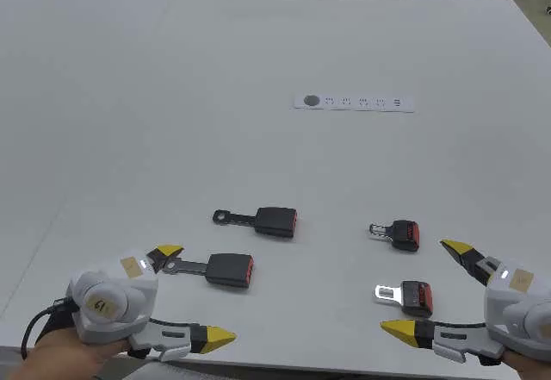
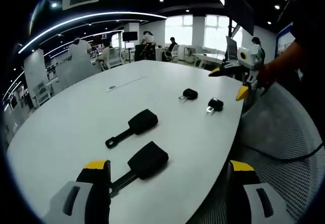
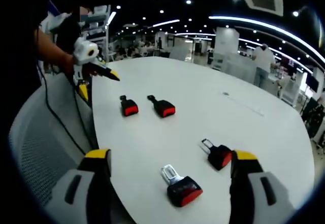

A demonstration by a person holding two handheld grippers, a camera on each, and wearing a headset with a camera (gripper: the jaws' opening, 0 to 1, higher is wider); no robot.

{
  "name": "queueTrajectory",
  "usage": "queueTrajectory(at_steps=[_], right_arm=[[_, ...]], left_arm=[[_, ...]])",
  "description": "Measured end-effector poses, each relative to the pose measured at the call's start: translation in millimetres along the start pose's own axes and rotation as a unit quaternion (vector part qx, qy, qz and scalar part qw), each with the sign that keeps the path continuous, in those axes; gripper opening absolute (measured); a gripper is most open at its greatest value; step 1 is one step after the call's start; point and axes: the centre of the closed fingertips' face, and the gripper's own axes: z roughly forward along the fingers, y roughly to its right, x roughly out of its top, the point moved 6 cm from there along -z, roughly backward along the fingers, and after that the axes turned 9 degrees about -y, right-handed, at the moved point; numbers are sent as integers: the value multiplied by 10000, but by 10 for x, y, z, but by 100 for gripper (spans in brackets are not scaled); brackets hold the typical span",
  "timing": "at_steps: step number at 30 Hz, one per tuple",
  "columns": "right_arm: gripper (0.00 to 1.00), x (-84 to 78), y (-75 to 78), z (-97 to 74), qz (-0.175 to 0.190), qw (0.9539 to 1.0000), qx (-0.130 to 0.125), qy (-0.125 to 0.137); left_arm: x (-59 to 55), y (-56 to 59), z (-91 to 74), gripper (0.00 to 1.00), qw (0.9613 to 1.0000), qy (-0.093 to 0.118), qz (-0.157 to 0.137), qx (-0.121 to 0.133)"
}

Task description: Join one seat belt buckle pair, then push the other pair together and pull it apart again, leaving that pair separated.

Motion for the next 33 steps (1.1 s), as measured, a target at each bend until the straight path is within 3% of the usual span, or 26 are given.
queueTrajectory(at_steps=[33], right_arm=[[96, -56, -65, -27, -10, 10000, 59, -39]], left_arm=[[8, 23, -29, 96, 10000, 6, 23, 42]])
